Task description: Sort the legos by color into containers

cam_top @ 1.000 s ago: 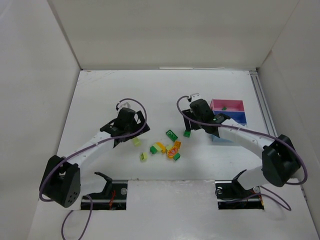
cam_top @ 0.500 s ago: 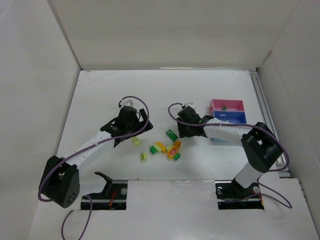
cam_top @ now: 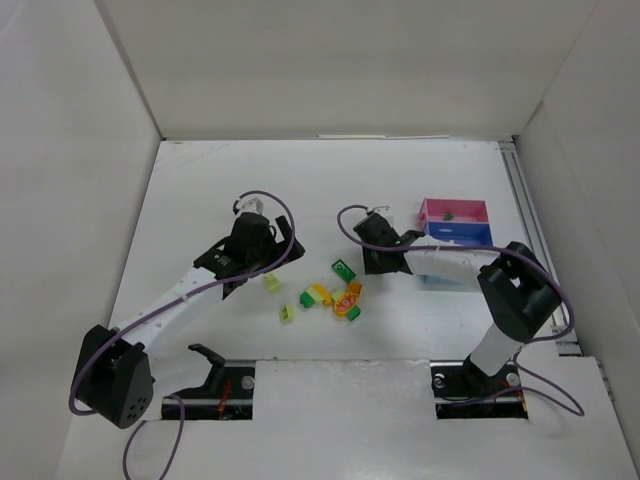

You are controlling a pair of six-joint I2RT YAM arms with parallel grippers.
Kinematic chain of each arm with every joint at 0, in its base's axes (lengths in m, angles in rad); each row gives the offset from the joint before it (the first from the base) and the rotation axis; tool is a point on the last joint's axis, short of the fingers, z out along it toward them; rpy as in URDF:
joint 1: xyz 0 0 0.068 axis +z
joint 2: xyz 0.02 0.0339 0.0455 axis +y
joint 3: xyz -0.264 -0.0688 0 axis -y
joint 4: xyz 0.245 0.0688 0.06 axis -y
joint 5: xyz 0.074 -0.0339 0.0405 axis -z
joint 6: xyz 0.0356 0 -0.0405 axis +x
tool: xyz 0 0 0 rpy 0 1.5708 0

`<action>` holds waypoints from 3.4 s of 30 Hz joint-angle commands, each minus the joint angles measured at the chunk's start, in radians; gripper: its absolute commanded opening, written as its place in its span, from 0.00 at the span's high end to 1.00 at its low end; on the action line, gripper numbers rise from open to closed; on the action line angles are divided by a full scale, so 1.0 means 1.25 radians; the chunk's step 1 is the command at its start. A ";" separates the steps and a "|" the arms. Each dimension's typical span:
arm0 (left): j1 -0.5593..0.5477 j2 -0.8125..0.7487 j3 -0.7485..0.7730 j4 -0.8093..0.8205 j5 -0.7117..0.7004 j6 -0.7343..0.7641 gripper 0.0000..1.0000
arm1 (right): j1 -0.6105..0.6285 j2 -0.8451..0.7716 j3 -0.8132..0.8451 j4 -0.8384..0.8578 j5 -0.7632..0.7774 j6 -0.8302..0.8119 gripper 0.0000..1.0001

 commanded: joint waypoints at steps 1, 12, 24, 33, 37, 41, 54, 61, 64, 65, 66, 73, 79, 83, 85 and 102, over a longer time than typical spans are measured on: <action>-0.004 -0.025 -0.002 -0.008 -0.009 0.005 0.00 | -0.008 -0.048 0.025 -0.016 0.035 0.007 0.77; -0.028 0.032 0.038 -0.012 0.067 0.057 0.00 | -0.278 -0.218 0.080 -0.065 0.002 -0.155 0.78; -0.102 0.161 0.161 -0.035 0.062 0.064 0.00 | -0.463 -0.079 0.188 -0.019 -0.030 -0.242 0.72; -0.113 0.101 0.110 -0.068 -0.008 0.003 0.00 | -0.482 -0.053 0.196 -0.015 -0.029 -0.243 0.26; -0.113 0.065 0.088 -0.083 -0.024 -0.014 0.00 | -0.482 -0.109 0.188 -0.014 -0.029 -0.261 0.25; -0.113 0.030 0.062 -0.065 -0.008 0.011 0.00 | -0.446 -0.157 0.169 -0.014 -0.036 -0.272 0.25; -0.185 -0.029 -0.044 -0.001 0.044 0.042 0.03 | -0.290 -0.193 0.129 0.004 -0.097 -0.377 0.26; -0.185 -0.045 0.038 -0.090 -0.114 -0.041 0.00 | -0.083 -0.151 0.110 0.075 -0.281 -0.548 0.28; -0.174 -0.045 0.068 -0.169 -0.231 -0.127 0.00 | 0.016 -0.095 0.118 0.105 -0.247 -0.548 0.27; -0.164 -0.045 0.078 -0.211 -0.243 -0.165 0.00 | 0.031 -0.062 0.118 0.105 -0.247 -0.541 0.27; -0.153 -0.045 0.078 -0.226 -0.244 -0.181 0.00 | 0.044 -0.044 0.128 0.114 -0.257 -0.532 0.27; -0.128 -0.168 0.027 -0.262 -0.279 -0.282 0.00 | 0.072 0.055 0.146 0.164 -0.273 -0.462 0.27; -0.128 -0.277 0.009 -0.300 -0.307 -0.298 0.00 | 0.099 0.098 0.146 0.164 -0.165 -0.421 0.27; -0.121 -0.315 0.009 -0.337 -0.322 -0.312 0.00 | 0.099 0.116 0.137 0.171 -0.133 -0.394 0.29; -0.121 -0.337 0.016 -0.354 -0.340 -0.313 0.00 | 0.099 0.123 0.130 0.171 -0.133 -0.384 0.35; -0.121 -0.382 0.057 -0.373 -0.374 -0.309 0.00 | 0.022 0.115 0.092 0.171 -0.187 -0.354 0.71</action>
